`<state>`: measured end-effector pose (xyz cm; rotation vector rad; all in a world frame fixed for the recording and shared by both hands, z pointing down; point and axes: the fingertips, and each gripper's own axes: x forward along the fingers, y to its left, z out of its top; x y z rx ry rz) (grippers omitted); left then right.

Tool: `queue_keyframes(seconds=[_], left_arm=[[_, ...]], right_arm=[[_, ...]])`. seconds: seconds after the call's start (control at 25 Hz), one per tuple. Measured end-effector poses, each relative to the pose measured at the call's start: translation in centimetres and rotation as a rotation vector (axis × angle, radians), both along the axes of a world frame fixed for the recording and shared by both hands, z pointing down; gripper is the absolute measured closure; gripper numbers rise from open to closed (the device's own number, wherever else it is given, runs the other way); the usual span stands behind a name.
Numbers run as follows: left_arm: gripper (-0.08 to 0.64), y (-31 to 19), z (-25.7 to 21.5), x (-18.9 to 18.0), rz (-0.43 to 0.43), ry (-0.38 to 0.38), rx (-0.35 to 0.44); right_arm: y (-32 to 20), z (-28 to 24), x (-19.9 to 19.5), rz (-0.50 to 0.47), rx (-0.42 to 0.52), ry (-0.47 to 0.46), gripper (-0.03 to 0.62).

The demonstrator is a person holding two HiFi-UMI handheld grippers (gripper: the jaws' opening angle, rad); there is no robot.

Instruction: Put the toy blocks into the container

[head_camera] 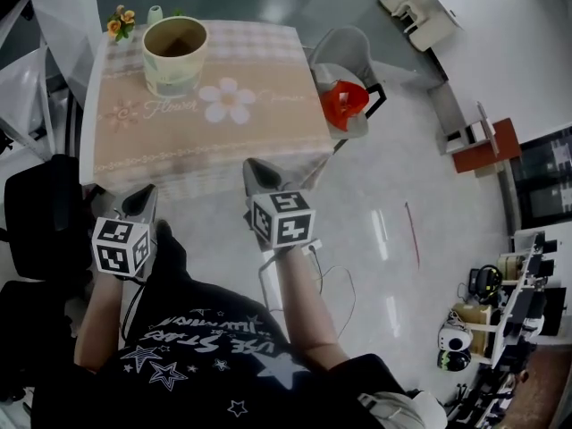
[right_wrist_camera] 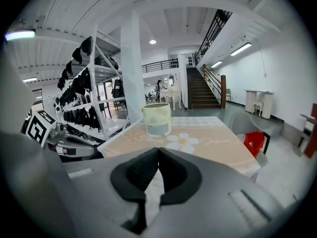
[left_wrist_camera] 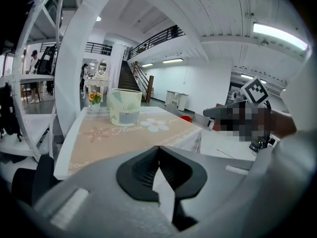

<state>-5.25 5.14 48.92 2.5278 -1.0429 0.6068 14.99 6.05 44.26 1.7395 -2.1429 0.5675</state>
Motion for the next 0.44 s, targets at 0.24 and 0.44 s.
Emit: queue_keyframes(seconds=[0.24,0.44], left_arm=[[0.549,4.3,1.2,0.9,0.012,-0.013,-0.022],[0.549,6.3,2.2,2.0,0.017,-0.021,-0.029]], right_arm=[[4.1,1.2,0.9,0.010,-0.018,-0.015,0.588],[6.4,2.6,2.0,0.021,-0.031,-0.019,0.588]])
